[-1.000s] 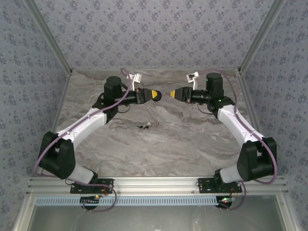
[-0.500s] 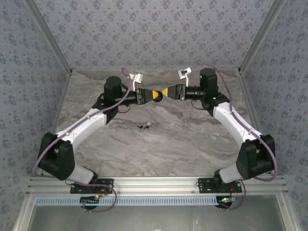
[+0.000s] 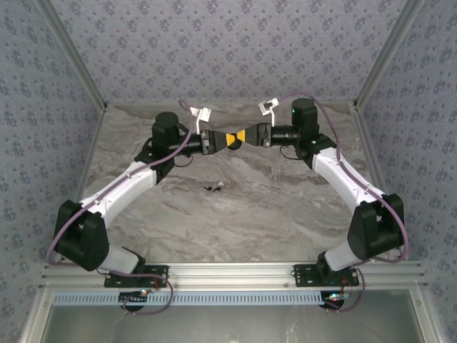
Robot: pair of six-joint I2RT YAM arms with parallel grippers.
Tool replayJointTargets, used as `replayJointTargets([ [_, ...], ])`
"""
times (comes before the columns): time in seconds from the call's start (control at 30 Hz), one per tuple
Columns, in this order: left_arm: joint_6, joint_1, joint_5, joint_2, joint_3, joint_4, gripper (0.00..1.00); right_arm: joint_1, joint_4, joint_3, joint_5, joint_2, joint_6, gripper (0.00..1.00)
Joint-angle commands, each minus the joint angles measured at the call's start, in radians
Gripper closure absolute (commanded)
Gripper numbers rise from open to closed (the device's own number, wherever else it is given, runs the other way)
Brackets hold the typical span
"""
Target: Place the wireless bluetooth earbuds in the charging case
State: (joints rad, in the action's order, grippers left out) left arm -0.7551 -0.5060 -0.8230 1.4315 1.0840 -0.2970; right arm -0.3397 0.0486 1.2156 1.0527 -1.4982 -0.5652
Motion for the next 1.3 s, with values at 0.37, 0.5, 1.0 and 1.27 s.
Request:
replayJointTargets([
  [0.37,0.037,-0.008,0.003,-0.039,0.048,-0.003,0.76,-0.027,-0.025,0.026,0.024,-0.003,0.013,0.76],
  [0.5,0.049,-0.007,0.013,-0.041,0.05,0.025,0.72,-0.02,-0.032,0.027,0.006,0.01,0.011,0.81],
  [1.0,0.087,-0.007,0.016,-0.075,0.011,0.092,0.48,0.008,-0.03,0.041,-0.011,0.047,-0.007,0.81],
  [1.27,0.087,-0.023,0.017,-0.051,0.021,0.093,0.44,-0.007,-0.023,0.048,-0.016,0.046,-0.008,0.81],
])
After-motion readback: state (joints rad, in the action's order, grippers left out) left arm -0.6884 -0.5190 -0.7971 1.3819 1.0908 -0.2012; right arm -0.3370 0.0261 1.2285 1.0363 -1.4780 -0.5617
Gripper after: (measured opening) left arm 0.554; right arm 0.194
